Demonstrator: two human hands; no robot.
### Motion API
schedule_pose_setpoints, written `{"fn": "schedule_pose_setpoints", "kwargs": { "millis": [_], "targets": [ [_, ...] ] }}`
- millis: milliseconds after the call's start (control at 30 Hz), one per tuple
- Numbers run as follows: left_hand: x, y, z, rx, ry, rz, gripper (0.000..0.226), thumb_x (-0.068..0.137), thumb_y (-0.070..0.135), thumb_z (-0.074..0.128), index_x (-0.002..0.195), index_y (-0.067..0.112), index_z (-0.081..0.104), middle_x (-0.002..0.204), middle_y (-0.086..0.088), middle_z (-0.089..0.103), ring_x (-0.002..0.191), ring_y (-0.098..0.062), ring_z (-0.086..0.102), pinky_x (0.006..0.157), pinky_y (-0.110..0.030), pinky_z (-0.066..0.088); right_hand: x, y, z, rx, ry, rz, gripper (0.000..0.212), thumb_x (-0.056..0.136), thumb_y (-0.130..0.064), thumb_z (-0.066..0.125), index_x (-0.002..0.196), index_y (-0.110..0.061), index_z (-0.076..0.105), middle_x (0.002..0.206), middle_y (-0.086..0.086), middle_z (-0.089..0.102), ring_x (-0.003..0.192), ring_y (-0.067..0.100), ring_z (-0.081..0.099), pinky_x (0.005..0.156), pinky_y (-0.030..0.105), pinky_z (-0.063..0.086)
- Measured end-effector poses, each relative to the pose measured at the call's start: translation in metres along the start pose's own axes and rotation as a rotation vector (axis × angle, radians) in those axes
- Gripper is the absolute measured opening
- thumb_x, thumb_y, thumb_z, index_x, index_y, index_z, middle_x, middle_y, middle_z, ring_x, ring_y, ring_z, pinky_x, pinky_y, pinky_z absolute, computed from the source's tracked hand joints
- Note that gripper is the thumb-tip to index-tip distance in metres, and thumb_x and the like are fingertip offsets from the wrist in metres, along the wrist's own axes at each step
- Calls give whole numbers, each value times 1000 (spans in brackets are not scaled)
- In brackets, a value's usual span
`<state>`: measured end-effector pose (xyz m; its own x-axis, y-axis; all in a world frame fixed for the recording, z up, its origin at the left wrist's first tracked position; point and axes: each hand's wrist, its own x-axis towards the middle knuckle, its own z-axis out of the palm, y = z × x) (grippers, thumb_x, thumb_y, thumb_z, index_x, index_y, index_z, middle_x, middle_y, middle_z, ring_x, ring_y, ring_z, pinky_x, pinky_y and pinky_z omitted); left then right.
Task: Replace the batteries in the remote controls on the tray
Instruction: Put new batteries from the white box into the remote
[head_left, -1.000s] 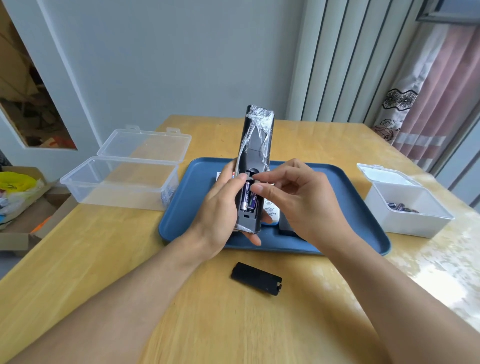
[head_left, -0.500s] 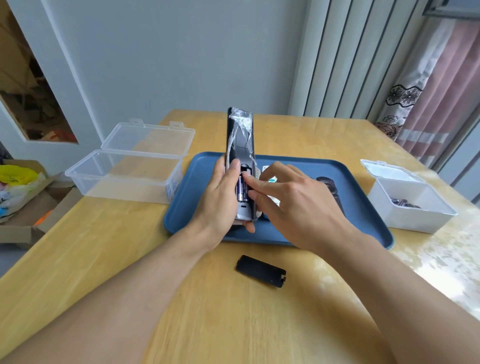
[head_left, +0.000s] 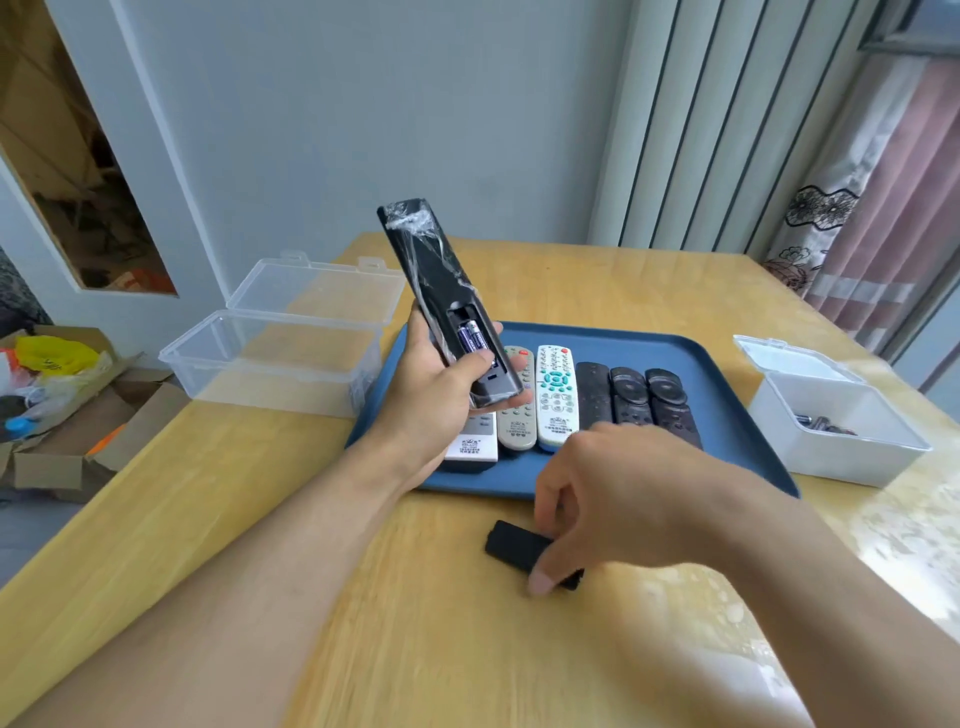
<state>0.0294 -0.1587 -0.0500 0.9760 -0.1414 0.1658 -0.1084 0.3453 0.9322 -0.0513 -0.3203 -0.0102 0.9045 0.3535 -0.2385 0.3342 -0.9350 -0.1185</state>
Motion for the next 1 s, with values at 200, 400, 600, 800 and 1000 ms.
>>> {"fn": "schedule_pose_setpoints", "kwargs": {
  "millis": [200, 400, 600, 800, 1000],
  "targets": [
    [0, -1, 0, 24, -39, -6, 45, 100, -12, 47, 136, 14, 42, 122, -16, 64, 97, -35, 74, 68, -49, 62, 1, 8, -6, 365, -50, -94, 26, 74, -44, 84, 81, -24, 68, 72, -9, 73, 60, 12, 66, 58, 31, 51],
    [-7, 7, 6, 70, -52, -44, 40, 106, 14, 48, 139, 36, 51, 120, -4, 73, 98, -24, 74, 56, -39, 56, 11, 30, -12, 1038, 436, -62, 20, 72, -23, 87, 77, -12, 70, 67, 4, 70, 52, 14, 60, 53, 23, 48],
    [-15, 8, 13, 129, -121, -105, 37, 105, 52, 37, 141, 51, 47, 96, 4, 71, 74, -21, 68, 44, -27, 45, 22, 32, -3, 1059, 535, -59, 17, 91, -27, 69, 91, -10, 65, 77, 3, 71, 68, 15, 66, 68, 32, 55],
    [-18, 6, 14, 103, -110, -142, 40, 107, 47, 36, 146, 44, 45, 109, -3, 73, 78, -25, 70, 42, -29, 48, 19, 24, -4, 1120, 700, -85, 32, 85, -21, 77, 109, -14, 57, 72, 7, 74, 64, 17, 69, 69, 36, 57],
    [-23, 4, 17, 73, -155, -165, 40, 107, 44, 37, 143, 35, 51, 103, -6, 73, 78, -30, 73, 45, -36, 54, 23, 21, 0, 1050, 731, -149, 41, 72, -32, 82, 109, -29, 64, 66, -2, 71, 59, 12, 61, 69, 39, 54]
  ]
}}
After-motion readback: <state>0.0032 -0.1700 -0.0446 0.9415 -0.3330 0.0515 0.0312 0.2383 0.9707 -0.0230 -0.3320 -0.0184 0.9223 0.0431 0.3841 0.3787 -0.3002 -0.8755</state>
